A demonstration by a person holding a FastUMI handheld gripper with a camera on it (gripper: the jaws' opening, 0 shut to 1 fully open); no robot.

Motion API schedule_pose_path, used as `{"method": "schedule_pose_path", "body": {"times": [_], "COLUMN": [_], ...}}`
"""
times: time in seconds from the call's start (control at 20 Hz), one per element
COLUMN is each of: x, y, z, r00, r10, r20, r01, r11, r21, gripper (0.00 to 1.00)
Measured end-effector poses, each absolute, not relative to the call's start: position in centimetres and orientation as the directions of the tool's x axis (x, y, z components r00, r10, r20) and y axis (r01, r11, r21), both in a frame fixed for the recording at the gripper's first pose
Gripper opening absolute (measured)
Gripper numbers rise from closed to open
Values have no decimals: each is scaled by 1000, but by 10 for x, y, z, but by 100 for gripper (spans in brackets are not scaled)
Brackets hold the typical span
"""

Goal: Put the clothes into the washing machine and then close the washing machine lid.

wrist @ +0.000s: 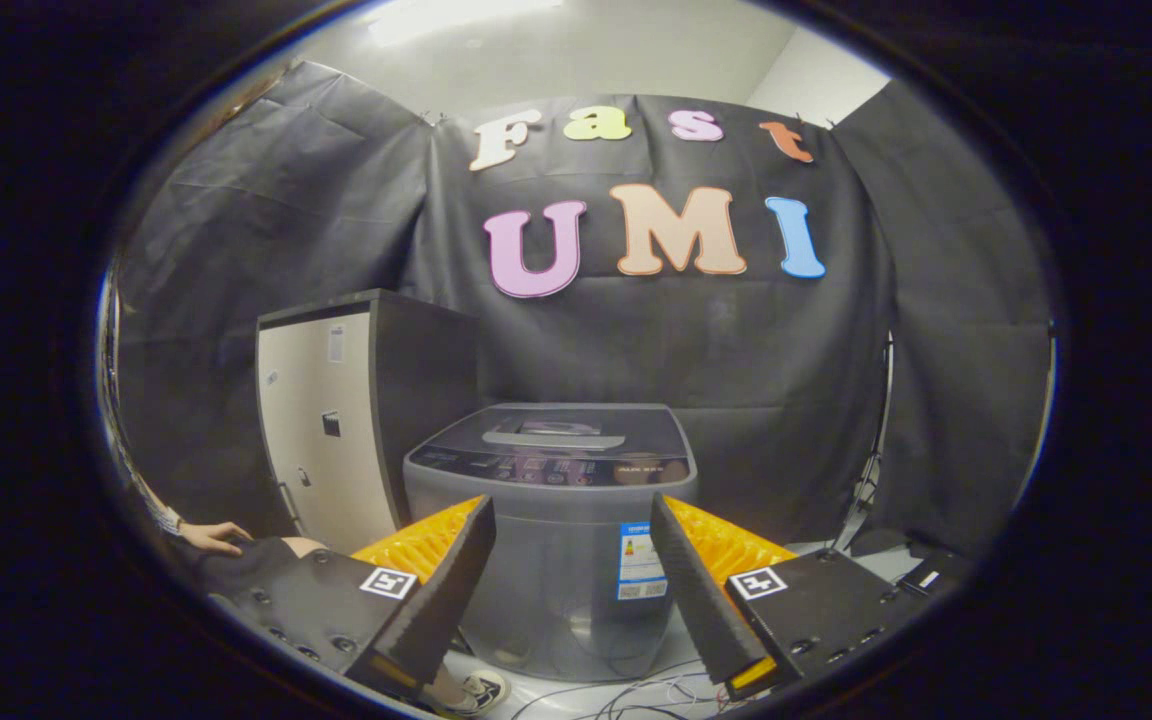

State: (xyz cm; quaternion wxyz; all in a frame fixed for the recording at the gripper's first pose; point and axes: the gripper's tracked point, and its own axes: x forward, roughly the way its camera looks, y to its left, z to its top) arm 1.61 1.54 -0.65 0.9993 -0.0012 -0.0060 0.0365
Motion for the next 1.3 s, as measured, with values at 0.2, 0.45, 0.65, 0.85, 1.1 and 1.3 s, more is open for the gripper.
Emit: {"method": "schedule_pose_path", "body": {"times": [0.2,0.45,0.65,0.85,1.1,1.3], "x": [17,16,16,18,18,21], "y": [15,15,14,11,8,8], "z": [-6,-7,-6,-6,-6,-6], "r00": [997,997,997,998,999,1000], "r10": [73,74,73,53,35,27], "r20": [13,14,14,15,15,14], "r01": [-73,-74,-73,-53,-34,-27], "r11": [997,997,997,999,999,1000], "r21": [-3,-3,-3,-3,-4,-5], "gripper": [98,97,97,97,97,97]}}
